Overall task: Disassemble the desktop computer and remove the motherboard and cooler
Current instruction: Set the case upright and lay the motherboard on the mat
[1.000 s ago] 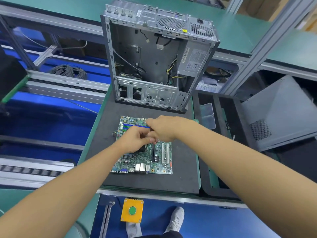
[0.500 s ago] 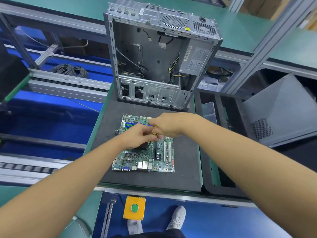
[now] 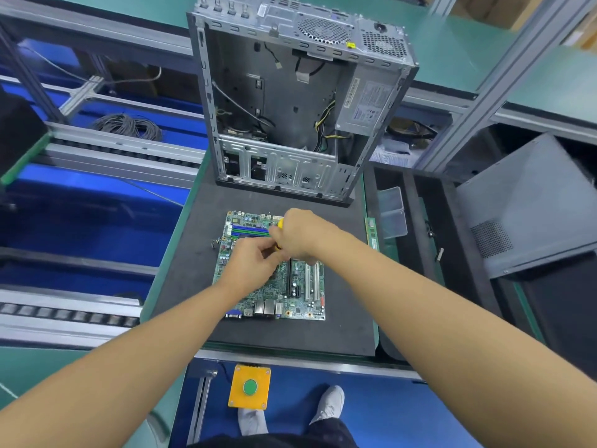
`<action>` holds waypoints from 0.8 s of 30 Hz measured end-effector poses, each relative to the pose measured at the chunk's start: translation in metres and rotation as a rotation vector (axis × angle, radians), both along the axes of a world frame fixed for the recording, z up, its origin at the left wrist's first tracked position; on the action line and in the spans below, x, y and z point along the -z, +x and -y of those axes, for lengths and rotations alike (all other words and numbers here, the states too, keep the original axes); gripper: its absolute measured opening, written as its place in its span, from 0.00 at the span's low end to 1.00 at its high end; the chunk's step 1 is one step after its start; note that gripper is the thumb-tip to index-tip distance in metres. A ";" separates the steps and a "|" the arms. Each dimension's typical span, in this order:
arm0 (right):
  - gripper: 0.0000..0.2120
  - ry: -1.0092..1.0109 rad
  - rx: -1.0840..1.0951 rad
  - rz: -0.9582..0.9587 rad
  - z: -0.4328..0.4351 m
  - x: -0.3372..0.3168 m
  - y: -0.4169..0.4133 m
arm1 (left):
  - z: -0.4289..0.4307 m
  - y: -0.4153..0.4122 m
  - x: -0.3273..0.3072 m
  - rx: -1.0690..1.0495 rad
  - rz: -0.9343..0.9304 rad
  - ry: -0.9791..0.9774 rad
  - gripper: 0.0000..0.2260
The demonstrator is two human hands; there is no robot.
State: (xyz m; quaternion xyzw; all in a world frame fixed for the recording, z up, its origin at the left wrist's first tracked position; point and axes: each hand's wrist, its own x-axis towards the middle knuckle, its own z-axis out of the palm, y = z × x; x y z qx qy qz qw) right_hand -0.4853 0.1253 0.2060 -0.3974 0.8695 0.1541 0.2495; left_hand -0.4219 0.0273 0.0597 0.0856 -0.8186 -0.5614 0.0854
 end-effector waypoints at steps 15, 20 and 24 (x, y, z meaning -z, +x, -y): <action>0.09 0.013 -0.069 0.139 -0.016 -0.009 -0.022 | 0.013 -0.003 -0.023 0.282 0.077 0.042 0.12; 0.11 -0.110 0.037 0.017 -0.010 -0.003 -0.005 | 0.007 0.002 -0.015 0.123 -0.032 -0.049 0.07; 0.10 -0.088 0.081 0.077 -0.004 -0.006 -0.001 | 0.005 0.003 -0.011 0.038 -0.042 -0.023 0.15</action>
